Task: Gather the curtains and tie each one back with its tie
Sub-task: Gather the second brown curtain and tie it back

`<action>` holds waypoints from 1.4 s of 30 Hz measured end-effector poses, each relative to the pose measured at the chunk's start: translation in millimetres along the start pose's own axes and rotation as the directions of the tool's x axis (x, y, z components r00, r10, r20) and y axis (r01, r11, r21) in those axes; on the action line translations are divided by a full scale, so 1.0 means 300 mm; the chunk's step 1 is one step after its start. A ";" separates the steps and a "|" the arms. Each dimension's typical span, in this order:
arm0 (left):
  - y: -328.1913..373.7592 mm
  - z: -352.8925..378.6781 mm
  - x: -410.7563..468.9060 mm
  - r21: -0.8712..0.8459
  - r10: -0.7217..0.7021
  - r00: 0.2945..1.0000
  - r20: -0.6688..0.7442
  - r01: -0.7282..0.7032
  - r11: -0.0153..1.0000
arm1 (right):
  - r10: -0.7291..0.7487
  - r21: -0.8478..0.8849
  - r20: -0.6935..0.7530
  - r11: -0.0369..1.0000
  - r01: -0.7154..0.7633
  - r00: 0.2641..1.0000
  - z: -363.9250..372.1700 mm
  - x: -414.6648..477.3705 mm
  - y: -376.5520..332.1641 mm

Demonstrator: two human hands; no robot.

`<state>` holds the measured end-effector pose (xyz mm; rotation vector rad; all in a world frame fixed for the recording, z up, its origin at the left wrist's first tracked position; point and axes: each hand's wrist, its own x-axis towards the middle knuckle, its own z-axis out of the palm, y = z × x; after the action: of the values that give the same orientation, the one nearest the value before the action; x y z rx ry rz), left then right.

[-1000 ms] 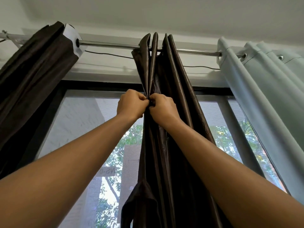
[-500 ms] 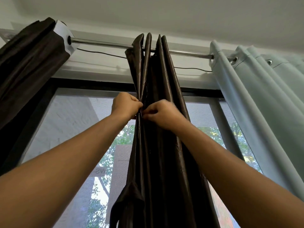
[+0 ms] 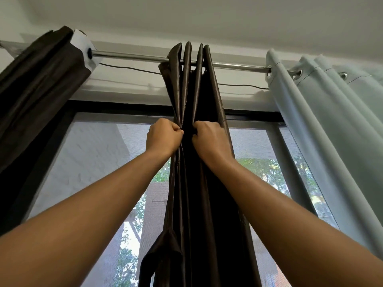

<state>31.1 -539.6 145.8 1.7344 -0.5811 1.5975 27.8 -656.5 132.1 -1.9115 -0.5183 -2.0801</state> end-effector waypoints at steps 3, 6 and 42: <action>0.010 -0.001 0.005 -0.086 -0.025 1.000 0.003 0.026 0.996 | 0.003 0.103 0.004 0.995 -0.004 1.000 0.015 -0.009 -0.024; 0.020 -0.003 0.010 -0.179 -0.103 0.995 0.013 0.103 0.978 | -0.004 0.174 0.002 0.985 0.004 1.000 0.021 -0.026 -0.042; 0.050 -0.021 0.037 -0.332 -0.350 0.858 0.375 0.477 0.814 | 0.247 0.481 0.129 0.832 -0.278 0.960 0.009 -0.032 0.023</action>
<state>17.6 -543.2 159.6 1.6357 -0.5783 0.8330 34.1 -661.8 123.3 -1.6347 -0.6816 -1.5298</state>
